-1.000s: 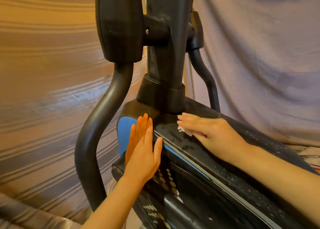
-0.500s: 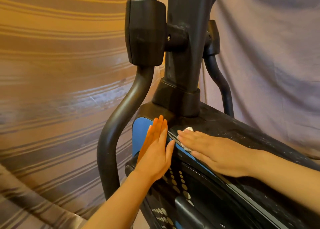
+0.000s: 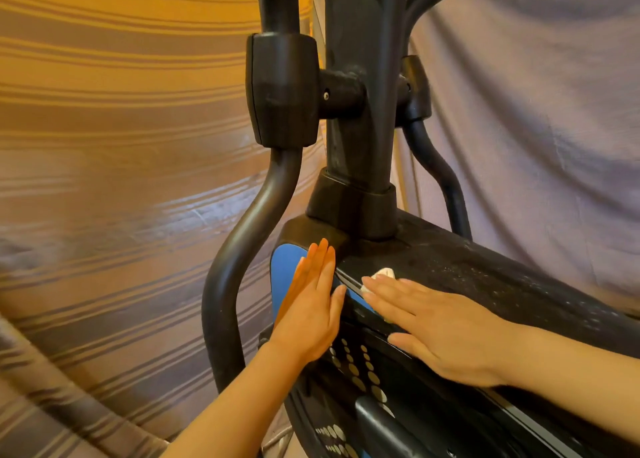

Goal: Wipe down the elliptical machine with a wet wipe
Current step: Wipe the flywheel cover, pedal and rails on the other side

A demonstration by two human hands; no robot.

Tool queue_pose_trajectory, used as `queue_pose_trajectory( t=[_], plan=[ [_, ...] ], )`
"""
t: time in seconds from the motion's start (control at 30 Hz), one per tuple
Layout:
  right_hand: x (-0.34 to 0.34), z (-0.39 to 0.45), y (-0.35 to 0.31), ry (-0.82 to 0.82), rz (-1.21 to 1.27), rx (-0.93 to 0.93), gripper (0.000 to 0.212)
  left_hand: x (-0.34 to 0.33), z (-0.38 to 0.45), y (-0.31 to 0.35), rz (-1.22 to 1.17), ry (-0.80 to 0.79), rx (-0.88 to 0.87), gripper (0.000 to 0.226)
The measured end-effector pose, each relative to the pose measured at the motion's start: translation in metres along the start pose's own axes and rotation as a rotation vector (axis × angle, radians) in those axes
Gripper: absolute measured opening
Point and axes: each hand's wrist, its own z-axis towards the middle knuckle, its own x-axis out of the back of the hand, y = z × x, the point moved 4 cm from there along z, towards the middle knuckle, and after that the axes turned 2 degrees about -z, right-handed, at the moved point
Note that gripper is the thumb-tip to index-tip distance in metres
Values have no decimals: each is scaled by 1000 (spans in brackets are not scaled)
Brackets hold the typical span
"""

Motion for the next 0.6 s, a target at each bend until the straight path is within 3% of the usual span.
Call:
queue_pose_trajectory(
  t=[0.2,0.4,0.5,0.6],
  plan=[
    [15,43,14,33,36,-138,74,-1,1,3,49,58,-4,61],
    [15,50,12,70,122,-236,65,-1,5,3,99,112,7,60],
    [14,27,0,82,164,-234,56,0,5,7,120,208,12,73],
    [8,8,-3,101,245,-264,51,-1,10,14,82,281,-14,64]
  ],
)
